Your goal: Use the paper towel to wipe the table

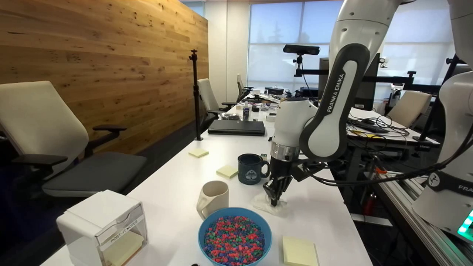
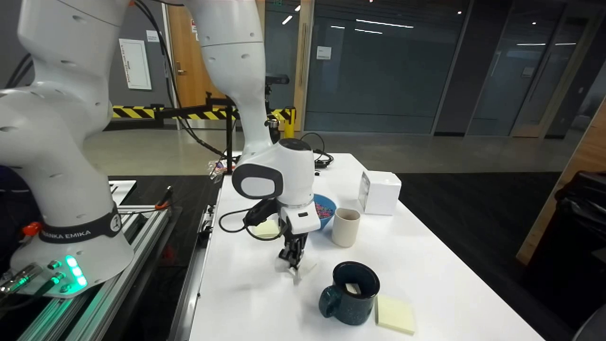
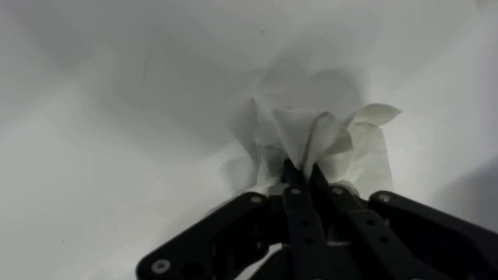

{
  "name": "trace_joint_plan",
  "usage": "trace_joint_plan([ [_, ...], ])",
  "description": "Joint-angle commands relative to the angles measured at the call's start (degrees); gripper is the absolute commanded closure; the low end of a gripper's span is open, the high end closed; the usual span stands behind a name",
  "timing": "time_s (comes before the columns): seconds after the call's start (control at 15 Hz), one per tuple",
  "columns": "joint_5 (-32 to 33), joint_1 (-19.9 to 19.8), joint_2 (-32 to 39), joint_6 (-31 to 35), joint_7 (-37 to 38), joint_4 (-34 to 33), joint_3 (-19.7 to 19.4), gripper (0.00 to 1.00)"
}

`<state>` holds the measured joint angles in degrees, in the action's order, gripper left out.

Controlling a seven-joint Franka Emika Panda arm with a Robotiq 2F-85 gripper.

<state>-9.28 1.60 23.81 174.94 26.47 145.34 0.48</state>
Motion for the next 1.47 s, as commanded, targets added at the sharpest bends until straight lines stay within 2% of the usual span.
trace_joint_plan([
  [0.0, -3.5, -2.1, 2.6, 0.8, -3.0, -0.2, 0.4, 1.00],
  [0.27, -8.3, -10.0, 3.4, 2.1, -5.7, 1.2, 4.9, 0.99],
  [0.47, -9.7, -11.7, 3.5, 1.9, -6.6, 1.1, 5.1, 0.99],
  [0.6, -7.4, -6.6, 3.7, 1.2, -5.0, -0.3, 1.9, 0.99],
  [0.87, -2.2, 9.5, 4.3, -0.1, -1.9, -2.8, -4.7, 0.99],
  [1.07, 0.4, 20.0, 5.8, -1.5, -1.2, -5.8, -6.9, 0.99],
  [1.13, 1.5, 21.6, 6.1, -2.5, -2.3, -7.0, -7.2, 0.99],
  [1.27, 0.9, 19.1, 5.8, -3.3, -4.5, -7.7, -5.3, 0.99],
  [1.4, -1.3, 14.8, 5.0, -2.6, -5.2, -6.1, -3.8, 0.99],
])
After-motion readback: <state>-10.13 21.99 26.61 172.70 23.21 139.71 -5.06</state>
